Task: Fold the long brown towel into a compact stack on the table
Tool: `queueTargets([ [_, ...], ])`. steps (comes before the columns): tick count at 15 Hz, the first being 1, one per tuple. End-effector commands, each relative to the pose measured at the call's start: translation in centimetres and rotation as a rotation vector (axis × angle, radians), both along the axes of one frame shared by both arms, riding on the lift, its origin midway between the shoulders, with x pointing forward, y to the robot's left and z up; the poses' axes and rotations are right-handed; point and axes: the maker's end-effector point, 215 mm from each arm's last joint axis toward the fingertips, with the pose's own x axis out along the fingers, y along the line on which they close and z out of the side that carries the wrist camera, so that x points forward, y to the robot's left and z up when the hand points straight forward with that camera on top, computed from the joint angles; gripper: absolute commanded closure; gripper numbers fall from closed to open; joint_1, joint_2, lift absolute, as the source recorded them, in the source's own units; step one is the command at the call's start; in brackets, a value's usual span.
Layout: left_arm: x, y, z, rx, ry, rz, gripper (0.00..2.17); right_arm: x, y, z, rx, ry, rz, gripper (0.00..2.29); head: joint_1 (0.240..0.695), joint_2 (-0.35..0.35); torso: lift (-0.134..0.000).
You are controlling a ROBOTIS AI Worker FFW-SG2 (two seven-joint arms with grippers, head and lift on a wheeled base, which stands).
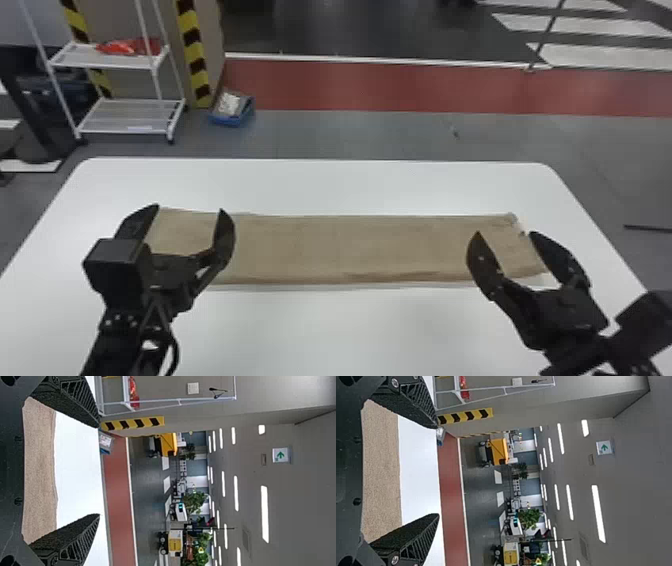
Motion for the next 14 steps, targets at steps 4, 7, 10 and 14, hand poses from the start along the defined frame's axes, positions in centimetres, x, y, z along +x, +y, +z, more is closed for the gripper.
queueTargets([
  [4,0.07,-0.07,0.26,-0.005,-0.009,-0.001,0.08,0.17,-0.06,-0.23,0.006,0.002,-0.002,0.10,0.695,-0.082,-0.113],
  [7,0.03,-0.10,0.54,-0.005,-0.015,-0.002,0.08,0.22,0.09,-0.28,0.009,0.004,-0.008,0.10,0.695,-0.083,-0.113],
  [10,-0.24,-0.15,0.77,-0.006,-0.018,-0.004,0.08,0.18,0.62,-0.33,0.000,0.008,-0.016,0.10,0.695,-0.080,-0.113],
  [14,-0.22,0.00,0.61,-0.006,-0.015,-0.002,0.08,-0.01,0.42,-0.35,0.000,0.011,-0.027,0.10,0.695,-0.077,-0.113],
])
